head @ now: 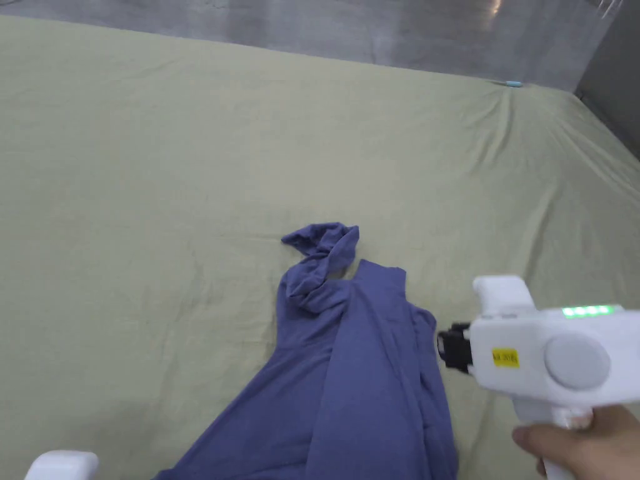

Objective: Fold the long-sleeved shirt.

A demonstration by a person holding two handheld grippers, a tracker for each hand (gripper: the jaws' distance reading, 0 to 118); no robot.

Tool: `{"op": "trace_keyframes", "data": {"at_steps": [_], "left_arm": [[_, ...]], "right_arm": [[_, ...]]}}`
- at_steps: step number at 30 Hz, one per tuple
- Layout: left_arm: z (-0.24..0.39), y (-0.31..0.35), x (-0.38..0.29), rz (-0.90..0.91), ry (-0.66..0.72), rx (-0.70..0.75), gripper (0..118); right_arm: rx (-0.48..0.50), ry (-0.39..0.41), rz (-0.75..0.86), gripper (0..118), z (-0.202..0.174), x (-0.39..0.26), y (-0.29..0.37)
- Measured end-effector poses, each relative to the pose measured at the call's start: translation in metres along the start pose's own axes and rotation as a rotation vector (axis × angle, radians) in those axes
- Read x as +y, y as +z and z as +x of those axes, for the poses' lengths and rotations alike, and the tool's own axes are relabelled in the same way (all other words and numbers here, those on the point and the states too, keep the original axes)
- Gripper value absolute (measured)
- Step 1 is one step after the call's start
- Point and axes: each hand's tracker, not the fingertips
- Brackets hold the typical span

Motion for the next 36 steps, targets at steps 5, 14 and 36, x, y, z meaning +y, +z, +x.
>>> {"op": "trace_keyframes", "data": {"at_steps": [5, 14, 36], "left_arm": [[-0.007, 0.0, -0.005, -0.016, 0.013, 0.0, 0], [0.003, 0.005, -0.003, -0.018, 0.001, -0.009, 0], [0.004, 0.01, 0.004, -0.043, 0.018, -0.008, 0]], "right_arm": [[-0.015, 0.006, 0.014, 0, 0.006, 0.054, -0.041], [-0.018, -0.051, -0.04, 0, 0.014, 0.079, -0.084], [-0.187, -0.186, -0.31, 4, 0.044, 0.06, -0.148]]}}
